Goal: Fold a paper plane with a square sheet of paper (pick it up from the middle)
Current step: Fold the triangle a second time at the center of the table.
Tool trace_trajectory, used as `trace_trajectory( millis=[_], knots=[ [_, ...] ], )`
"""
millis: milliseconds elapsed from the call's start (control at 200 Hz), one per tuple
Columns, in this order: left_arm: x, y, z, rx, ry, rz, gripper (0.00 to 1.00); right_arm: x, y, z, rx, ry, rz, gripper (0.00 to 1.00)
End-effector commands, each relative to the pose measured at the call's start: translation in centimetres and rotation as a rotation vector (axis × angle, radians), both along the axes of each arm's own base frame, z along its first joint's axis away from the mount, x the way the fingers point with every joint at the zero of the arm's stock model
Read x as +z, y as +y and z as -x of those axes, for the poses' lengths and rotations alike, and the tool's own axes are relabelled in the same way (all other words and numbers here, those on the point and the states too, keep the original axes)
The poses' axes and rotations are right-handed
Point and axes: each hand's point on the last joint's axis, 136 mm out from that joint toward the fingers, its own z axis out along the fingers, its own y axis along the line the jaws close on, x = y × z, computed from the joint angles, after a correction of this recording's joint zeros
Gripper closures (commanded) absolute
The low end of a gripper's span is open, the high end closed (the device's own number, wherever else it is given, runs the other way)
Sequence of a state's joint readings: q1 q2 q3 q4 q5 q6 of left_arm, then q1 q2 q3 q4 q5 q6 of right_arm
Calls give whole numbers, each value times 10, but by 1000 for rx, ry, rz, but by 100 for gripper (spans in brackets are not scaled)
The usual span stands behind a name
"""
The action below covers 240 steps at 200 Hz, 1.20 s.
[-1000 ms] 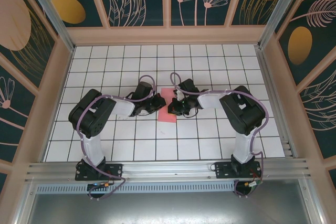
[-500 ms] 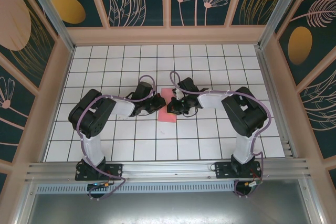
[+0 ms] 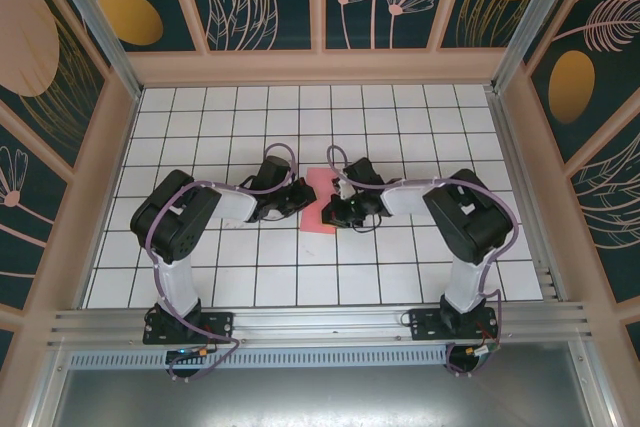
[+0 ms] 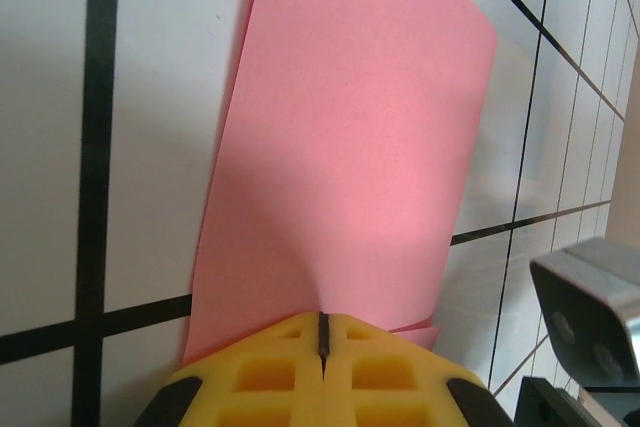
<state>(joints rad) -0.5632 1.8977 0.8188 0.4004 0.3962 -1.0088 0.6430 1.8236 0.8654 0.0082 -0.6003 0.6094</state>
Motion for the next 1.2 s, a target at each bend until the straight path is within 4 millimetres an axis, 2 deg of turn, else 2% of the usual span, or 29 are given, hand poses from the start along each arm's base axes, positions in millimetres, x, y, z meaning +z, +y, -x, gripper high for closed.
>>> trace_trajectory(
  millis=[0, 430, 550, 666, 806, 971, 1196],
  knots=[
    [-43, 26, 15, 58, 103, -126, 98, -7, -16, 21, -9, 75, 37, 95],
    [-43, 26, 15, 50, 106, -126, 98, -11, -40, 40, -58, 119, 26, 94],
    [-41, 23, 16, 40, 103, -111, 97, 4, -42, 28, -89, 64, 4, 92],
    [-34, 18, 15, 27, 94, -85, 96, 23, -44, 5, -151, -17, 3, 80],
    [-26, 14, 13, 21, 83, -60, 95, 32, -41, -16, -214, -30, -16, 69],
    [-19, 9, 10, 10, 71, -43, 94, 27, -33, -30, -239, -5, -18, 62],
    [-17, 8, 8, 6, 66, -40, 92, 10, -30, -33, -262, 52, 0, 62]
  ],
)
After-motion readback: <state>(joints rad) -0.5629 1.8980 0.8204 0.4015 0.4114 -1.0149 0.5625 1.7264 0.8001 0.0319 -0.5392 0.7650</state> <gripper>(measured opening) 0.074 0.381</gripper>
